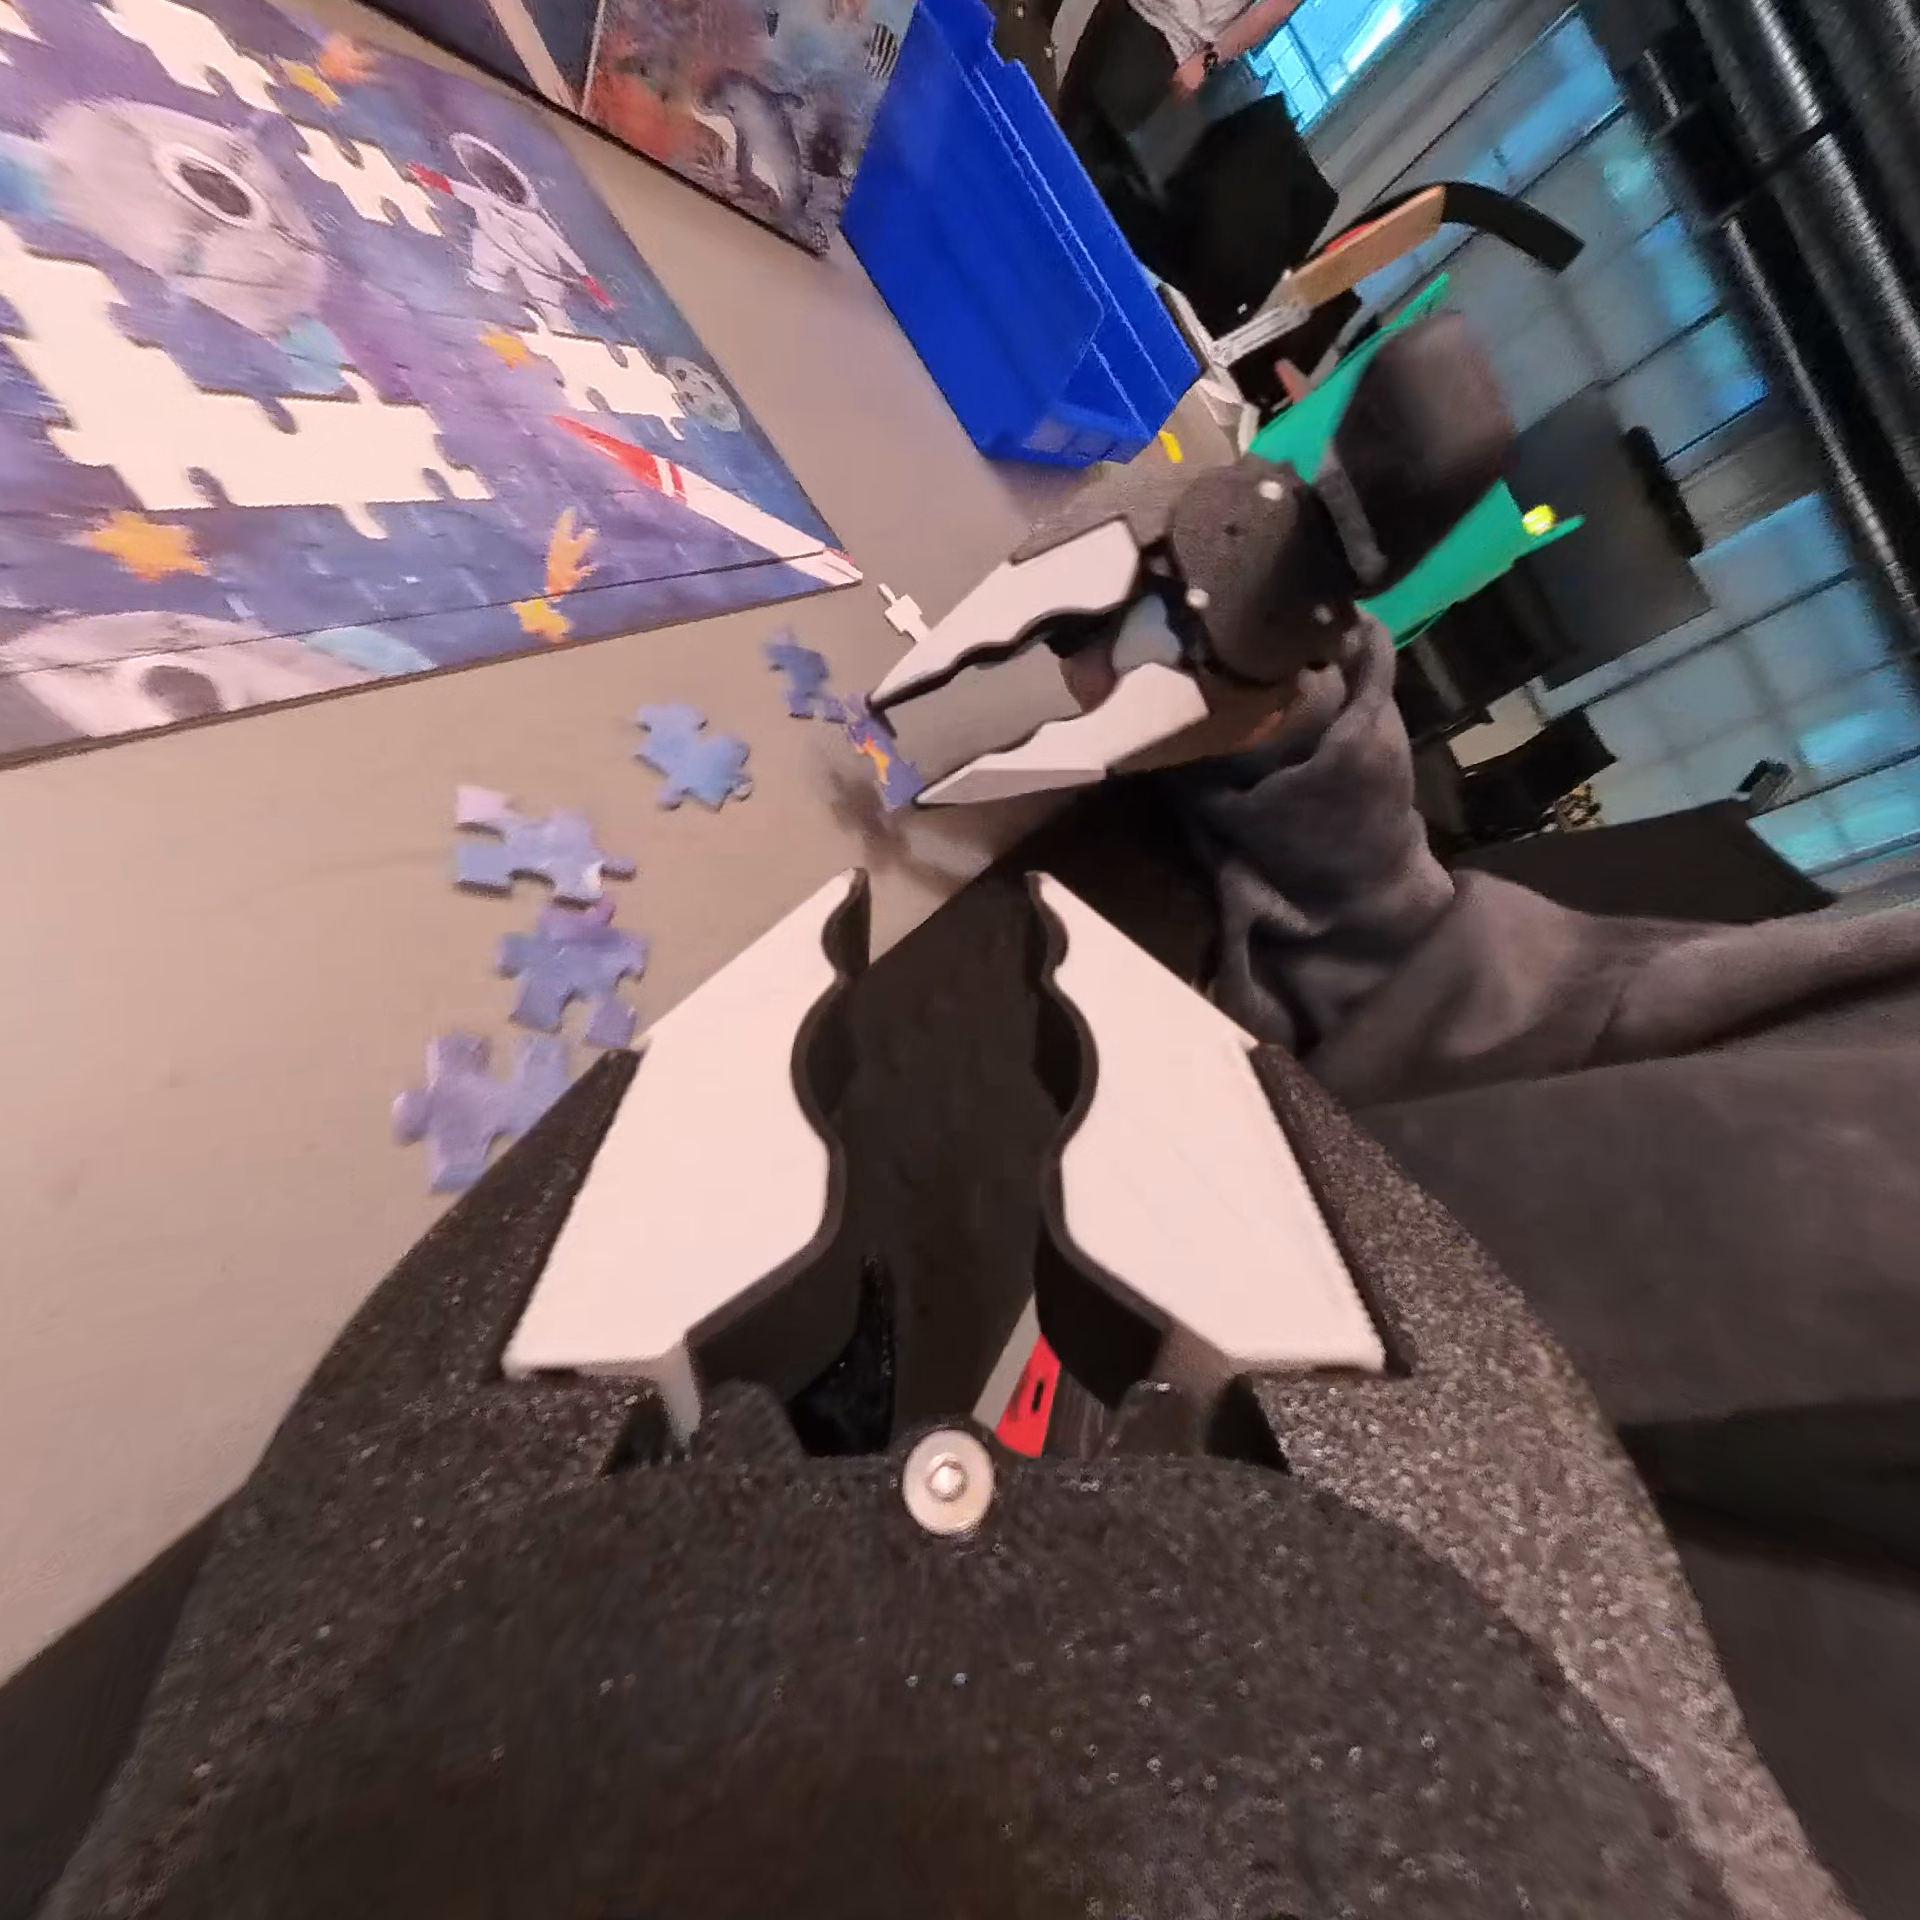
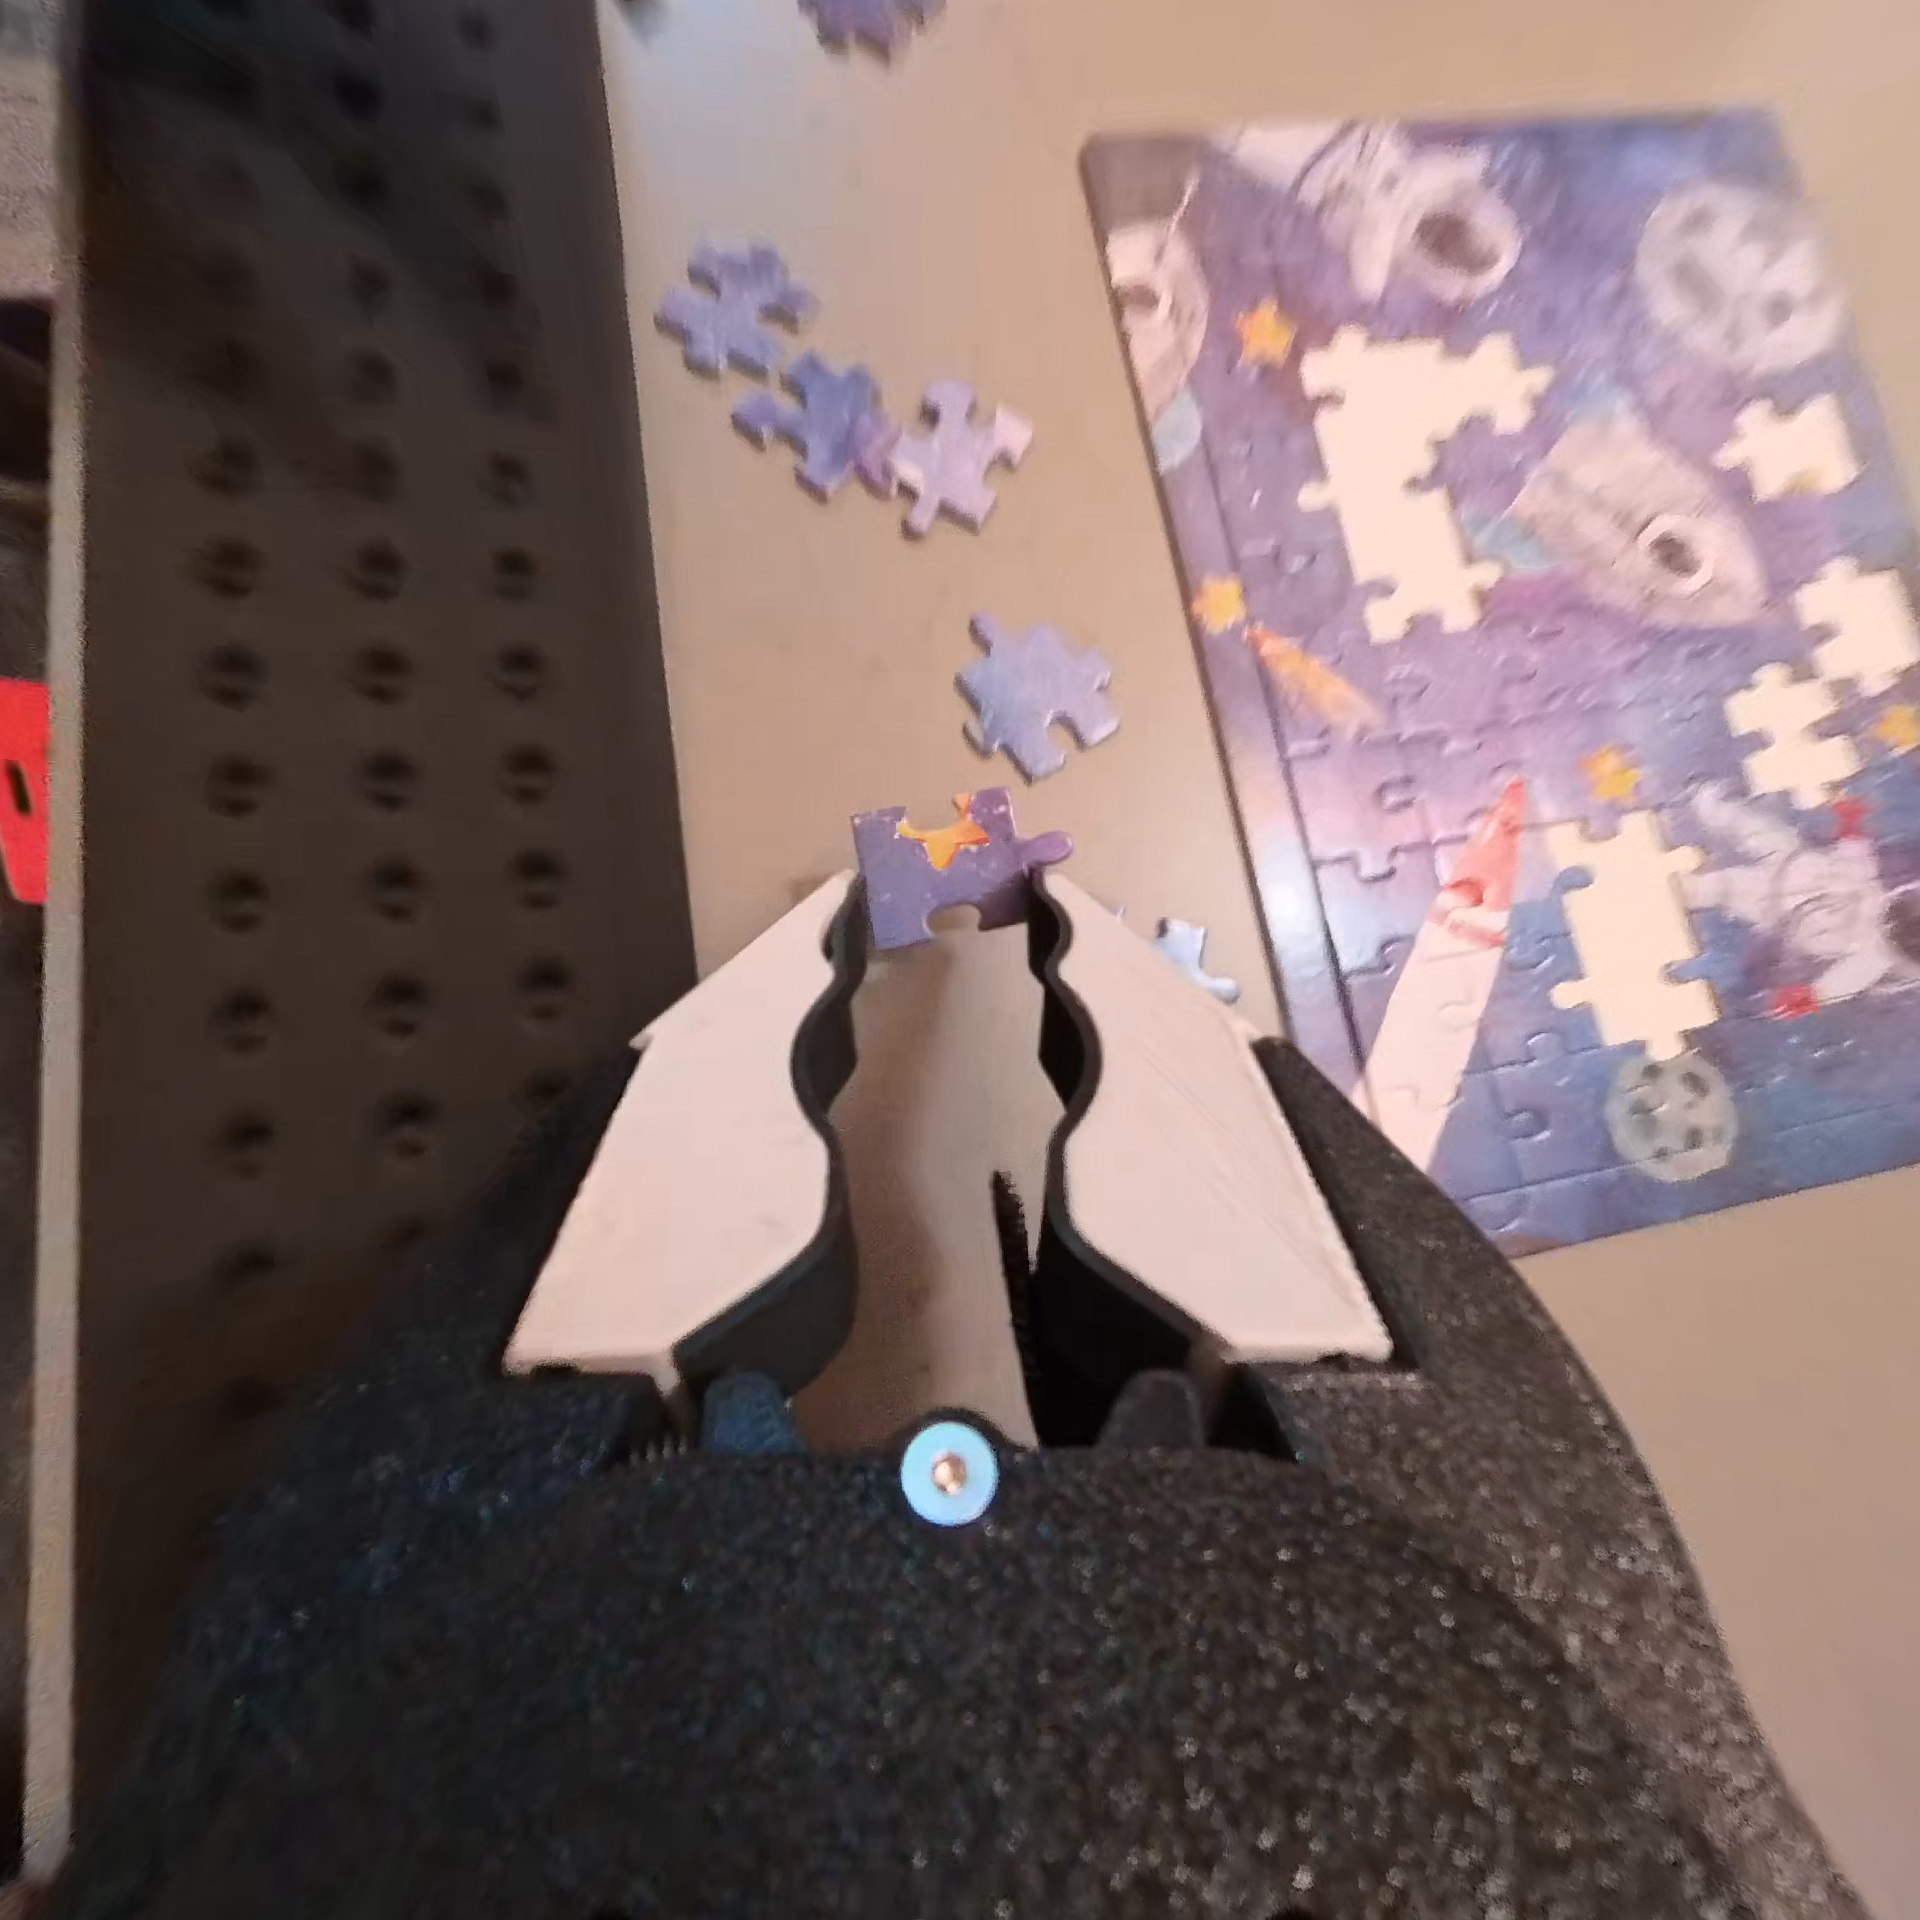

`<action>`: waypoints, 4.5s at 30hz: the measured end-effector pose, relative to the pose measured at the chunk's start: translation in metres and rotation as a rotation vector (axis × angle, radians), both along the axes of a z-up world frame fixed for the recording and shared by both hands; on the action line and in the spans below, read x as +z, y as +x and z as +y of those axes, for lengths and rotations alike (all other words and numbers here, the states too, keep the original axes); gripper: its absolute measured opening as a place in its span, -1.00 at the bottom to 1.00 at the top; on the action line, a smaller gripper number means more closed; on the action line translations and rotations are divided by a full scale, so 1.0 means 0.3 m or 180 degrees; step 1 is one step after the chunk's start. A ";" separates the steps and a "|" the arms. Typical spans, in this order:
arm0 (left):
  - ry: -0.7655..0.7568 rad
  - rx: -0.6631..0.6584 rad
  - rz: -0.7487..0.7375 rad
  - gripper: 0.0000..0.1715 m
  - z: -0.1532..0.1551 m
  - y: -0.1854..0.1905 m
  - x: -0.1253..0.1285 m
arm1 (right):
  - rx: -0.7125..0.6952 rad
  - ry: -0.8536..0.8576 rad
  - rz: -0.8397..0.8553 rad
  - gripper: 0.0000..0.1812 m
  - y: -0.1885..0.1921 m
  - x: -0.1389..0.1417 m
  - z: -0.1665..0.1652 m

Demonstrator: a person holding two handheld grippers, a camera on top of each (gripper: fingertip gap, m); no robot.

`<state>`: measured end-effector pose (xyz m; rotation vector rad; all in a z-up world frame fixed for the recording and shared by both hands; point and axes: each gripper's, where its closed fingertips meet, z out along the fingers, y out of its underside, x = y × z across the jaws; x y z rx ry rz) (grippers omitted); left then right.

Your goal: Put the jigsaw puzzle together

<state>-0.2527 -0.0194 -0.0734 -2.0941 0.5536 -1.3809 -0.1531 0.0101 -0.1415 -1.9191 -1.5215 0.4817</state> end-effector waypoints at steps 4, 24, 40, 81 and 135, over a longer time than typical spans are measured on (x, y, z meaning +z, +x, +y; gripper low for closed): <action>-0.0178 -0.0136 -0.0034 -0.62 0.020 0.111 -0.029 | 0.0047 0.0391 0.0400 -0.67 -0.074 0.161 -0.015; 0.0249 -0.0548 0.0274 -0.99 0.058 0.115 -0.033 | 0.0142 -0.0136 0.0879 -0.63 -0.164 0.258 -0.012; 0.0541 -0.0768 0.0125 -1.00 0.122 0.082 0.091 | 0.0567 -0.1587 0.1554 -0.99 -0.262 0.225 -0.007; -0.0580 -0.2635 0.1938 -0.98 0.986 0.121 -0.253 | -0.1229 -0.0419 0.0778 -1.00 -0.194 -0.023 0.883; 0.0503 -0.1851 0.2143 -1.00 1.030 0.112 -0.248 | -0.0969 -0.0256 0.0110 -1.00 -0.231 -0.090 0.853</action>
